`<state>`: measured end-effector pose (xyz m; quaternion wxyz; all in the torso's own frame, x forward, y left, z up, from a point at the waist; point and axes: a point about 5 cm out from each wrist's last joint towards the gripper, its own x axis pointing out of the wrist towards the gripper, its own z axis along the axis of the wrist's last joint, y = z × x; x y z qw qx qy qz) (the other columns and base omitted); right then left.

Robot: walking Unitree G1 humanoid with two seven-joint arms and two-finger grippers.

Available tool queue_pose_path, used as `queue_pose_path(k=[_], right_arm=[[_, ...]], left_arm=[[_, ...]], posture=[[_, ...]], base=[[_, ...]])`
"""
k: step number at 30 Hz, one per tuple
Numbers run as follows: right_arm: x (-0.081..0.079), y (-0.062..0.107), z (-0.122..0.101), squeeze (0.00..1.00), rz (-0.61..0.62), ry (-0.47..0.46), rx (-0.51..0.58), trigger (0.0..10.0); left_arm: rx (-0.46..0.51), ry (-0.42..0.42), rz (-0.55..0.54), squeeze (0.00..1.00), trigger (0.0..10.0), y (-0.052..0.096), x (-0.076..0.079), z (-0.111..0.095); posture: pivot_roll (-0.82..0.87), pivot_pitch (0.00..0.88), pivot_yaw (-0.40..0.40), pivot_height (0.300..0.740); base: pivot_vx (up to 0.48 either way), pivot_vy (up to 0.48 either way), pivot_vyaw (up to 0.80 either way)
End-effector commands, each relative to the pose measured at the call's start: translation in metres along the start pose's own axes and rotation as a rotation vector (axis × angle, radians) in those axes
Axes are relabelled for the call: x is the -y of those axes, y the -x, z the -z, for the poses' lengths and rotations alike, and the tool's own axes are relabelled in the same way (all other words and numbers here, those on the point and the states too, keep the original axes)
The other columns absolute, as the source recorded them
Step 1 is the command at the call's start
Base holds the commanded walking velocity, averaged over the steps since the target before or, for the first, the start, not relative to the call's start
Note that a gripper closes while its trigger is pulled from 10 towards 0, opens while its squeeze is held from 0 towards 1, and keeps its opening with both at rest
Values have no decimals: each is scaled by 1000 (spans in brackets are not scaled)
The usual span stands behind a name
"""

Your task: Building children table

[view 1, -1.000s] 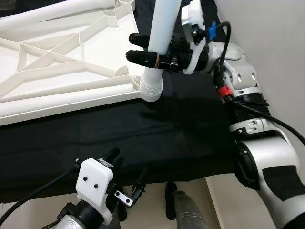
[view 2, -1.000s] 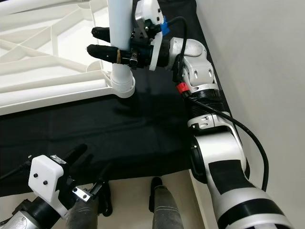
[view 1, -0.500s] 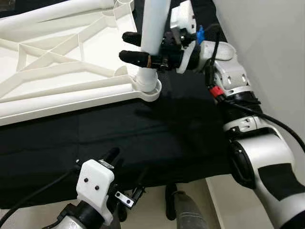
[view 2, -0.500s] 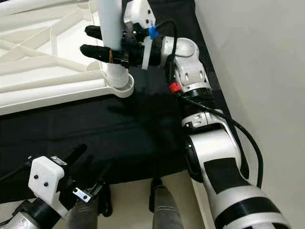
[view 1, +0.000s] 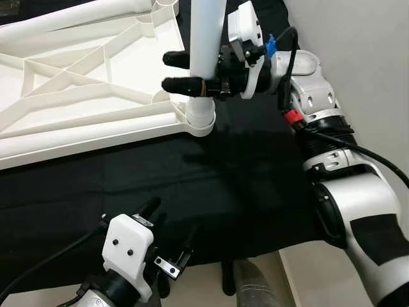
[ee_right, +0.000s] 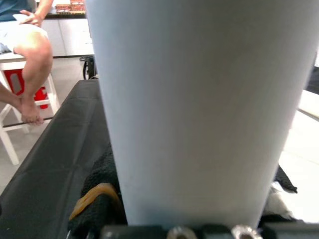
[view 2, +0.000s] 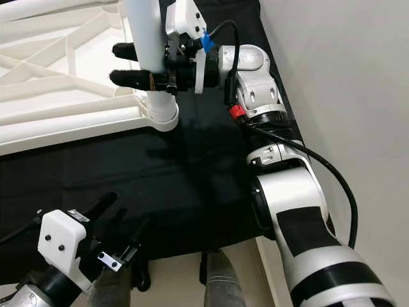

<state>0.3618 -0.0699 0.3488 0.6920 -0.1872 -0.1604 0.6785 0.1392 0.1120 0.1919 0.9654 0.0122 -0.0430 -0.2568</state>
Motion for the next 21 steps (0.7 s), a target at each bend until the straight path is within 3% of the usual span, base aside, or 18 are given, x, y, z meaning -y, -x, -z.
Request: queue_pose_path(k=[1, 10, 21], right_arm=[[-10, -6, 22, 0, -85, -102, -42, 10000], [-17, -12, 34, 0, -136, -183, -34, 10000], [-17, -20, 55, 0, 8, -262, -105, 10000]], left_arm=[[-11, 9, -1, 0, 10000, 3, 2, 2], [-9, 5, -2, 0, 10000, 2, 2, 1], [-10, 5, -2, 0, 10000, 3, 4, 1]], posture=[[73, 462, -26, 740], [75, 466, -27, 740], [67, 462, -32, 740]], base=[[0, 0, 0], [0, 0, 0], [0, 0, 0]])
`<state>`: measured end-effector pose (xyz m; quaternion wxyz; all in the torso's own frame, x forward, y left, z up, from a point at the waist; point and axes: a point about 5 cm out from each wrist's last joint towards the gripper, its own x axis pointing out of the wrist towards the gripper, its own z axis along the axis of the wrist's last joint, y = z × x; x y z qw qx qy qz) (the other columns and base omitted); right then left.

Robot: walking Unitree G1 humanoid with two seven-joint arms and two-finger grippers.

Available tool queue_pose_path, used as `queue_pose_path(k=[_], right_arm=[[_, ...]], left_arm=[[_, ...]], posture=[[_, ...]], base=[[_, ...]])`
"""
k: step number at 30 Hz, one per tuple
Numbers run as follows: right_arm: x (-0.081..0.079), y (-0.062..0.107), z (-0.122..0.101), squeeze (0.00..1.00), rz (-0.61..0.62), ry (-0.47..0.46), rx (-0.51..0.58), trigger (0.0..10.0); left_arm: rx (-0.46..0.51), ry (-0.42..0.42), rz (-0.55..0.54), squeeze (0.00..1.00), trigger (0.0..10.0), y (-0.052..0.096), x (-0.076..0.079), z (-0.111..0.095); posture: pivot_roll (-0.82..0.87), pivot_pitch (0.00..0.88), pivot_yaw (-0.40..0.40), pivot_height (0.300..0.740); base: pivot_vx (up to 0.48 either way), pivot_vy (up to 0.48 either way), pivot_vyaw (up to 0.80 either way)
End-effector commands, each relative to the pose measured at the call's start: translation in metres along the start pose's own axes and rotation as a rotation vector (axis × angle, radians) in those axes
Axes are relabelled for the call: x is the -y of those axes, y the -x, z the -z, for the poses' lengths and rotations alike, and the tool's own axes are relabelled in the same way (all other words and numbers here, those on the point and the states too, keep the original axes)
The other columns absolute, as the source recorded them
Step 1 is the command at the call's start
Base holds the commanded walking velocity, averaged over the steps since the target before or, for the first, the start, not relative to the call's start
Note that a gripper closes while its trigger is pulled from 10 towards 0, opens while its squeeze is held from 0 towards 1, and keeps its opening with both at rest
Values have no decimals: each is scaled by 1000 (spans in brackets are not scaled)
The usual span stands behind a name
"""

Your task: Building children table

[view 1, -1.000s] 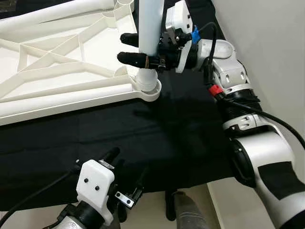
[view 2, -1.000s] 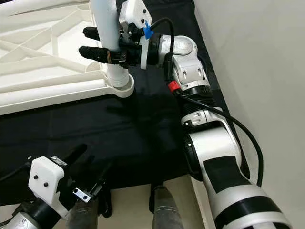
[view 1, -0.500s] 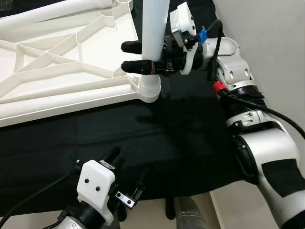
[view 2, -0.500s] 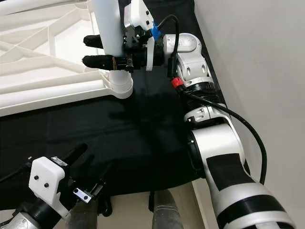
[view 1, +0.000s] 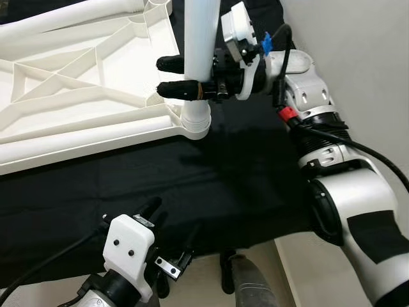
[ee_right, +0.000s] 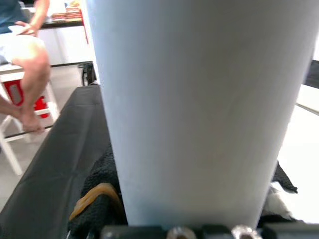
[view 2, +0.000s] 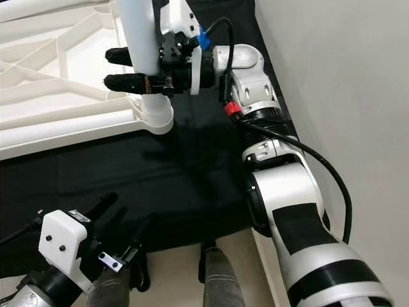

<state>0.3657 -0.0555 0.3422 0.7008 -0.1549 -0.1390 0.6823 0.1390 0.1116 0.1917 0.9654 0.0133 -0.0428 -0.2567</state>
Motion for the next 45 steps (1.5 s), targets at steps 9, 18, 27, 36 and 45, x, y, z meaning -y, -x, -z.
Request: queue_pose_path(k=[9, 18, 27, 36, 45], right_arm=[[-68, 15, 113, 0, 857, -372, -244, 10000], [-88, -2, 123, 0, 1009, -388, -286, 10000], [-87, -7, 114, 0, 1038, -369, -331, 10000], [-81, -9, 106, 0, 1059, -355, -314, 10000], [-82, -10, 107, 0, 1069, -365, -318, 10000]], left_arm=[[-13, 7, -7, 0, 10000, 5, 7, 2], [-19, -11, 10, 0, 10000, -3, -1, 11], [-12, -39, -44, 0, 10000, -10, -9, 17], [165, -230, -192, 0, 10000, -35, -64, -27], [454, -378, -213, 0, 10000, -56, -98, -113]], posture=[[86, 447, -64, 740], [64, 387, -31, 740], [73, 318, -70, 740], [80, 298, -74, 740], [80, 293, -55, 740]], base=[[0, 0, 0], [0, 0, 0], [0, 0, 0], [0, 0, 0], [0, 0, 0]])
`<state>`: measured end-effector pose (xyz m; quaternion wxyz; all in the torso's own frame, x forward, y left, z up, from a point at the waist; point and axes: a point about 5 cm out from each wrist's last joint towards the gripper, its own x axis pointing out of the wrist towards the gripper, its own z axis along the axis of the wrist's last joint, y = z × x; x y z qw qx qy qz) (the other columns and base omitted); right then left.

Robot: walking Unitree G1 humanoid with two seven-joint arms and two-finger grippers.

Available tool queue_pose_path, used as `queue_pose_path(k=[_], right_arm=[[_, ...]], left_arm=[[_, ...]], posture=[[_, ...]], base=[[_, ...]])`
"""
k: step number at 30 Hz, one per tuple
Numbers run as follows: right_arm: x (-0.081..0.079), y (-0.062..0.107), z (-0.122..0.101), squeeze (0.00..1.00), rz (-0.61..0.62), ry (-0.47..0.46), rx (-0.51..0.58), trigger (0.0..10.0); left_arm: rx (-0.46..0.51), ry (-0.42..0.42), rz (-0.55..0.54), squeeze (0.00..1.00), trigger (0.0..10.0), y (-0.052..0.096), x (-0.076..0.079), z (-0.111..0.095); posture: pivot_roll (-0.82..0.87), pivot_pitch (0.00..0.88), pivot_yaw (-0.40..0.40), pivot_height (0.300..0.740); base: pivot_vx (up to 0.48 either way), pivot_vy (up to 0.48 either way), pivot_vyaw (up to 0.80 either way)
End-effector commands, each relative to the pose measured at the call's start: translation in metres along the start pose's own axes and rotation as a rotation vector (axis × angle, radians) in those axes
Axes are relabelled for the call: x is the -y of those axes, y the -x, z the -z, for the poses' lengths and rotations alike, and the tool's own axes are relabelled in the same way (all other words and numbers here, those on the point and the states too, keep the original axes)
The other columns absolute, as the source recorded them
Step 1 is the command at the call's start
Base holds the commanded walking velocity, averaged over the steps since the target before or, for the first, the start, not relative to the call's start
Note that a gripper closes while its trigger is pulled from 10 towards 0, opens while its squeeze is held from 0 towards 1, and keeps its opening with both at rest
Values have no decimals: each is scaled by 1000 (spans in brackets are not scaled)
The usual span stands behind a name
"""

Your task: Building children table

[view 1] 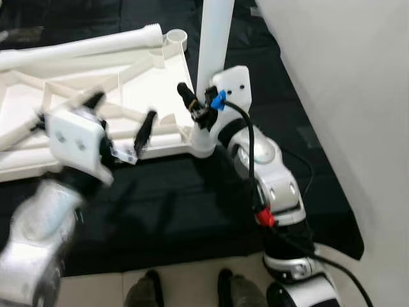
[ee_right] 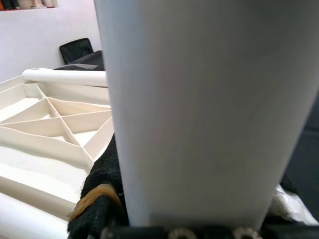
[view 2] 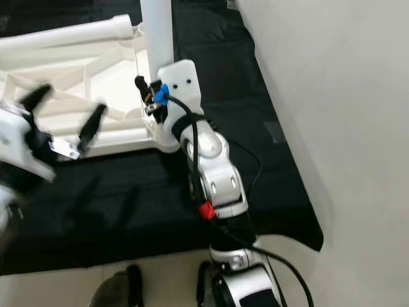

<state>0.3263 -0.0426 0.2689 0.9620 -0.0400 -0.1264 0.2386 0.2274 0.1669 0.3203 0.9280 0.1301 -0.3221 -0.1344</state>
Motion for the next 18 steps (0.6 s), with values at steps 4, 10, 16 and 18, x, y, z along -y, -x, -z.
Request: queue_pose_path(k=[4, 10, 16, 18], right_arm=[[-3, 10, 59, 0, 45, -81, -307, 10000], [-10, 10, 57, 0, 37, -100, -301, 10000], [-12, 10, 55, 0, 33, -108, -294, 10000], [-13, 10, 53, 0, 34, -112, -288, 10000]], left_arm=[[73, 54, 59, 0, 10000, -18, -6, -16], [171, 353, 378, 0, 10000, -51, 14, -31], [217, 439, 511, 0, 10000, -76, 15, -45], [216, 408, 532, 0, 10000, -90, 11, -47]], posture=[[82, 291, -54, 740], [84, 287, -52, 740], [82, 285, -49, 740], [81, 285, -42, 740]], base=[[0, 0, 0], [0, 0, 0], [0, 0, 0], [0, 0, 0]])
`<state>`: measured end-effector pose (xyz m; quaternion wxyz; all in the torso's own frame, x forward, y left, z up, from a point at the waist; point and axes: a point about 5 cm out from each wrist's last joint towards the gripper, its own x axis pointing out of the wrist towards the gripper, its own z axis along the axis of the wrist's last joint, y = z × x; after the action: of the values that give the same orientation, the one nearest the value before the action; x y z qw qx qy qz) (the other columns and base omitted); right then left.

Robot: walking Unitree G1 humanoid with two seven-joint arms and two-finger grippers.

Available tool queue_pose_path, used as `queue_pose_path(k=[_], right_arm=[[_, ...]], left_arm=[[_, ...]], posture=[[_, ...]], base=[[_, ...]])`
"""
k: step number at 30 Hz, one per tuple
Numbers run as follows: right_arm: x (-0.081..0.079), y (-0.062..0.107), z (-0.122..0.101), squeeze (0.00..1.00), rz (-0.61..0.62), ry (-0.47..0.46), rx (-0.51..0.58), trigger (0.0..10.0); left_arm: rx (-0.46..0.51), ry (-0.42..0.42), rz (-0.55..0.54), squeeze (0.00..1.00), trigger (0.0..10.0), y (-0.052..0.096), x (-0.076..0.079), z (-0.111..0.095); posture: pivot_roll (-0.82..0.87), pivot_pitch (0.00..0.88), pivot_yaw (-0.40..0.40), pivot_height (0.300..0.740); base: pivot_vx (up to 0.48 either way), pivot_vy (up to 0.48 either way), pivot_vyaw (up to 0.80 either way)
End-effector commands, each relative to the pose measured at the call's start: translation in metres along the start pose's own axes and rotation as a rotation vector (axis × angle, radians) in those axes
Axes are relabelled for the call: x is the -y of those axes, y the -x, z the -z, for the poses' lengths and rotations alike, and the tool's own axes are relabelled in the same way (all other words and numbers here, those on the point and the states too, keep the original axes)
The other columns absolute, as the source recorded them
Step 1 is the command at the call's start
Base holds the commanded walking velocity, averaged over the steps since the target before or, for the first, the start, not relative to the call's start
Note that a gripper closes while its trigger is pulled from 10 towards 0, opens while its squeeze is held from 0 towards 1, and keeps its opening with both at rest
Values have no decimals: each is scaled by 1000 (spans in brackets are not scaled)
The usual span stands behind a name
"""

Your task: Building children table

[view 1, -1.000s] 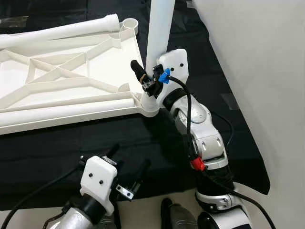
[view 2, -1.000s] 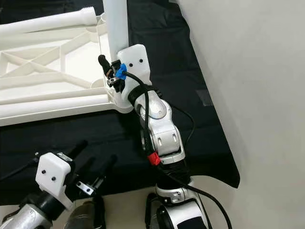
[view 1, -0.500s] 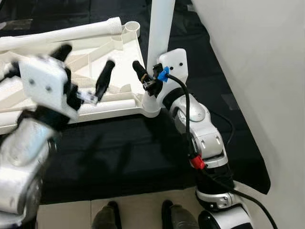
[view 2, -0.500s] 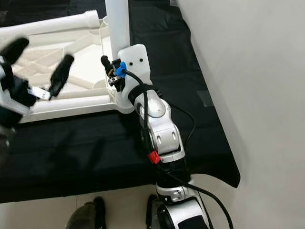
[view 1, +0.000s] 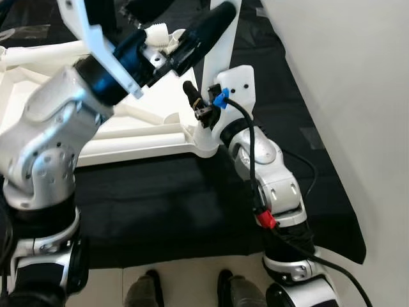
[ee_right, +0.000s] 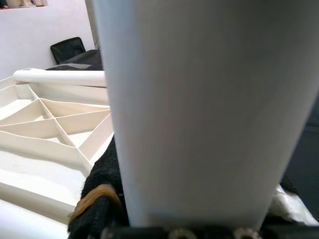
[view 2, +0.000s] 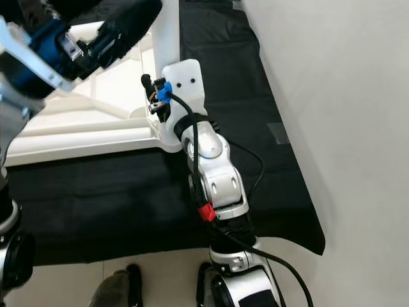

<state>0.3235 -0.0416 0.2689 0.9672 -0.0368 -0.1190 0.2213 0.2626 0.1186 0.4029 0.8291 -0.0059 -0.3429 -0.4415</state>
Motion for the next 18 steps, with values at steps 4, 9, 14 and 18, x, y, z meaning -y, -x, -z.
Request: queue_pose_path(k=[4, 9, 14, 18], right_arm=[[-11, 8, 52, 0, -1, -105, -268, 10000], [-13, 8, 49, 0, 0, -111, -259, 10000], [-13, 9, 47, 0, 5, -113, -252, 10000], [-14, 9, 46, 0, 7, -115, -251, 10000]], left_arm=[[-31, -10, 28, 0, 10000, -13, -13, 3], [-89, 34, 35, 0, 10000, -27, -23, 18], [-154, 137, 112, 0, 0, -38, -18, 34], [-171, 167, 144, 0, 0, -43, -18, 37]], posture=[[79, 285, -39, 740], [72, 279, -30, 740], [71, 276, -23, 740], [72, 276, -20, 740]], base=[[0, 0, 0], [0, 0, 0], [0, 0, 0], [0, 0, 0]])
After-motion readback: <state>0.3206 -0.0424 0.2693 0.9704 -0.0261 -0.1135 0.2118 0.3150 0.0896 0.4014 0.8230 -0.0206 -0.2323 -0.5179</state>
